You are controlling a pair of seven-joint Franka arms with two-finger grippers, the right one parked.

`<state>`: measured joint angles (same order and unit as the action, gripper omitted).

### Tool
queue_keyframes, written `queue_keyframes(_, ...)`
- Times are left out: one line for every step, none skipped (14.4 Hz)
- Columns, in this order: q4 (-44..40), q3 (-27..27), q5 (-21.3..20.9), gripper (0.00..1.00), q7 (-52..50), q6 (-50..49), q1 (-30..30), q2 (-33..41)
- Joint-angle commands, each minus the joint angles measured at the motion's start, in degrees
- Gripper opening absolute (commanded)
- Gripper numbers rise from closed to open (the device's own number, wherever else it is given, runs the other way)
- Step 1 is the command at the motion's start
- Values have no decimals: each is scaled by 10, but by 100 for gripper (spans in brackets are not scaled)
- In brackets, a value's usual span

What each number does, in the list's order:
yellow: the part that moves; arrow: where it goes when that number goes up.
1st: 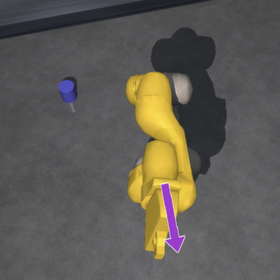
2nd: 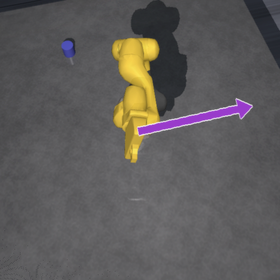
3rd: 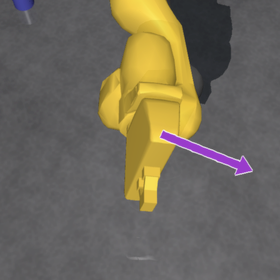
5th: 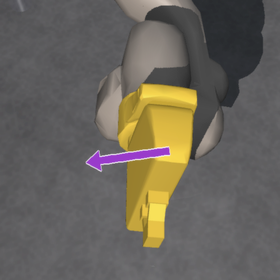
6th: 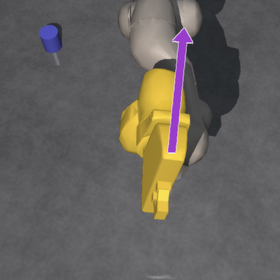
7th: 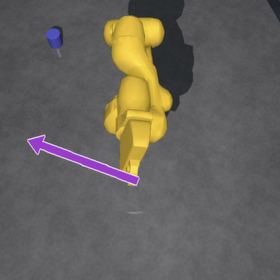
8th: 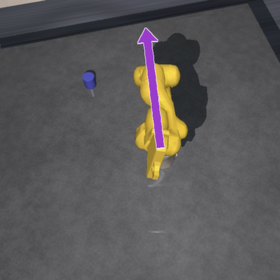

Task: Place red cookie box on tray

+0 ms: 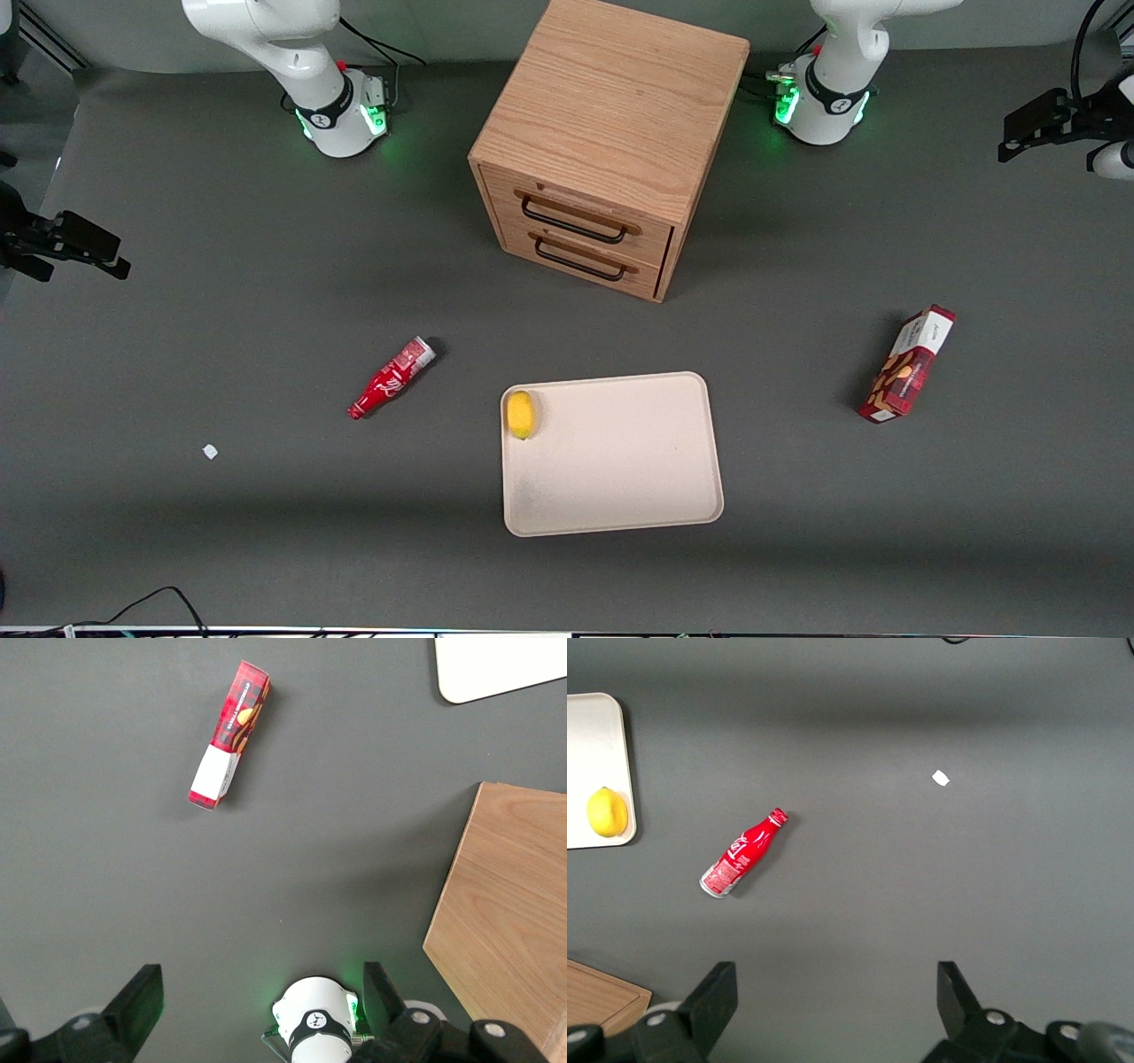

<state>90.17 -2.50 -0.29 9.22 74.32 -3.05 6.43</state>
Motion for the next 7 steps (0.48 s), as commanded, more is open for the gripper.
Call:
queue_keyframes(-20, -5, 6, 100, 2, 0, -8, -7)
queue_keyframes(-22, -4, 5, 100, 1, -3, -8, -7)
queue_keyframes(-22, -5, 4, 100, 1, -2, -7, -7)
queue_keyframes(-22, -5, 4, 100, 0, 1, -7, -9)
queue_keyframes(-21, -5, 4, 100, -3, 1, -7, -7)
queue_keyframes(-22, -5, 5, 100, -3, 1, -7, -7)
queue_keyframes(-22, -4, 5, 100, -7, 0, -7, -7)
